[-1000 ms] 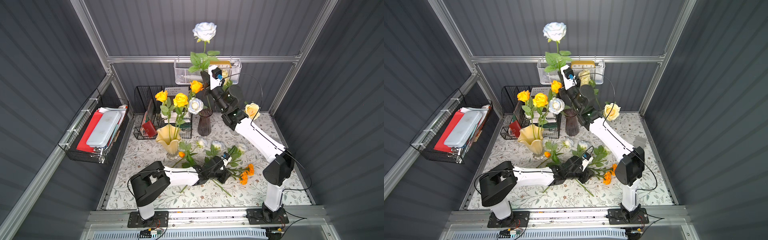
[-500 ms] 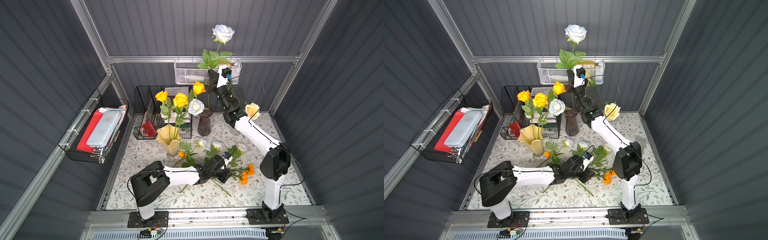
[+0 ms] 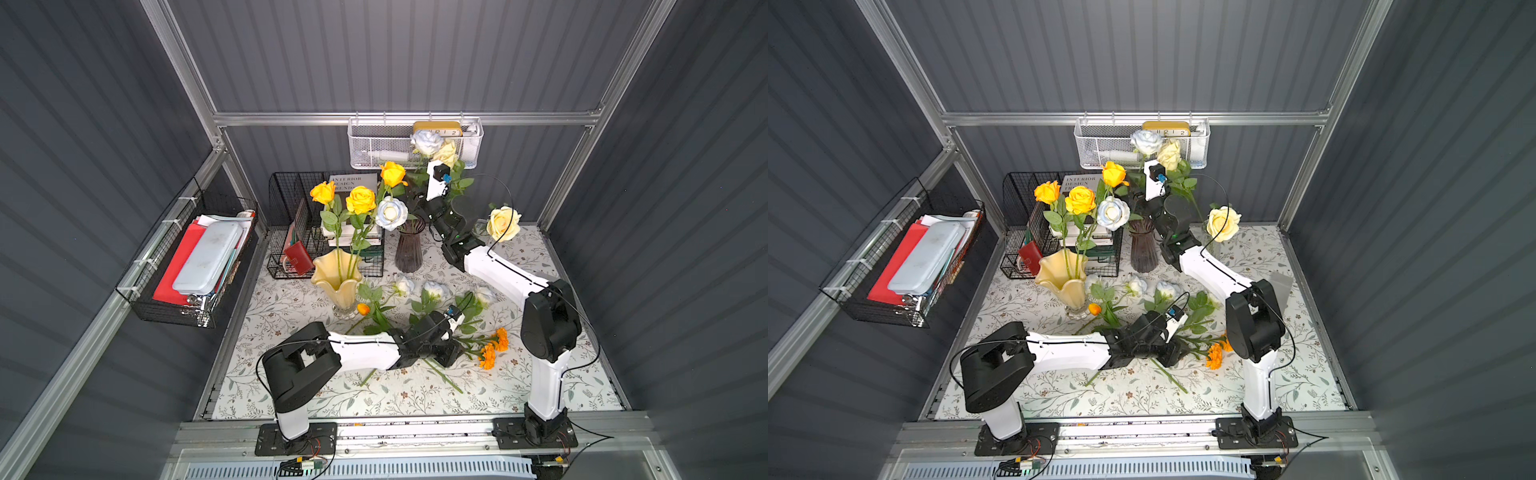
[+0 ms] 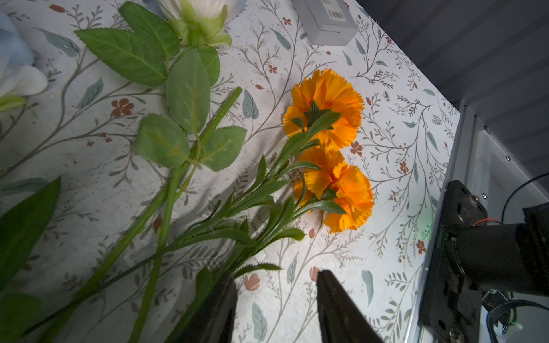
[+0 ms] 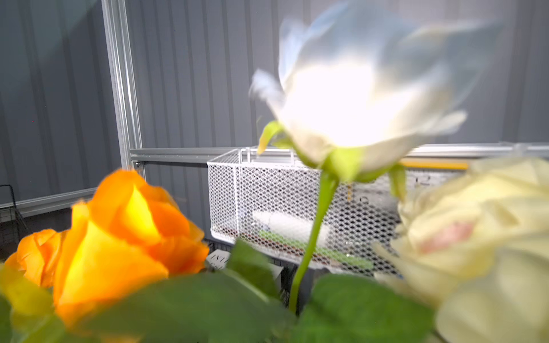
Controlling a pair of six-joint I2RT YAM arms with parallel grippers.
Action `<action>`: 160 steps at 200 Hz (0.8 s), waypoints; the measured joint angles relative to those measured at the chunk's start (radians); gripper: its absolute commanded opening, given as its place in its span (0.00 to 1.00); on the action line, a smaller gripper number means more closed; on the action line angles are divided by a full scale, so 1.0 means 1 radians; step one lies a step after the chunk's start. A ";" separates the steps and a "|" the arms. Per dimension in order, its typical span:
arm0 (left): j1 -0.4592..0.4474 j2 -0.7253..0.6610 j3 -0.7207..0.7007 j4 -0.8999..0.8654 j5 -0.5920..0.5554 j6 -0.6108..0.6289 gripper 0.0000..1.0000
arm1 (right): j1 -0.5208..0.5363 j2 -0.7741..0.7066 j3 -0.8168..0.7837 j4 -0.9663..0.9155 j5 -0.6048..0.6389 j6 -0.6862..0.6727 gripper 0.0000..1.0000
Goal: Arrange the flowers in different vases according to their colors
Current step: Insert the flower into the vase.
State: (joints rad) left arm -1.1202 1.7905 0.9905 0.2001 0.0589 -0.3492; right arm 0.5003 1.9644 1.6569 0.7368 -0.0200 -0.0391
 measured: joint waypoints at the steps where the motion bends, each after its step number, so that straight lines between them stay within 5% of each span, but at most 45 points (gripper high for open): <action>1: 0.000 0.000 0.000 0.000 0.000 0.002 0.51 | 0.000 -0.002 -0.003 0.000 0.000 0.001 0.65; 48: 0.000 0.000 0.001 -0.019 0.000 0.040 0.54 | 0.000 -0.140 -0.101 -0.013 0.001 -0.003 0.78; 160: 0.096 -0.024 0.034 -0.235 -0.175 0.092 0.59 | 0.010 -0.479 -0.345 -0.164 -0.031 0.005 0.78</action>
State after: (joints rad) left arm -1.0245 1.7660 1.0245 -0.0345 -0.1162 -0.2577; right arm 0.5106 1.4857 1.3117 0.5728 -0.0513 -0.0338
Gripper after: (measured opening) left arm 0.588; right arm 0.783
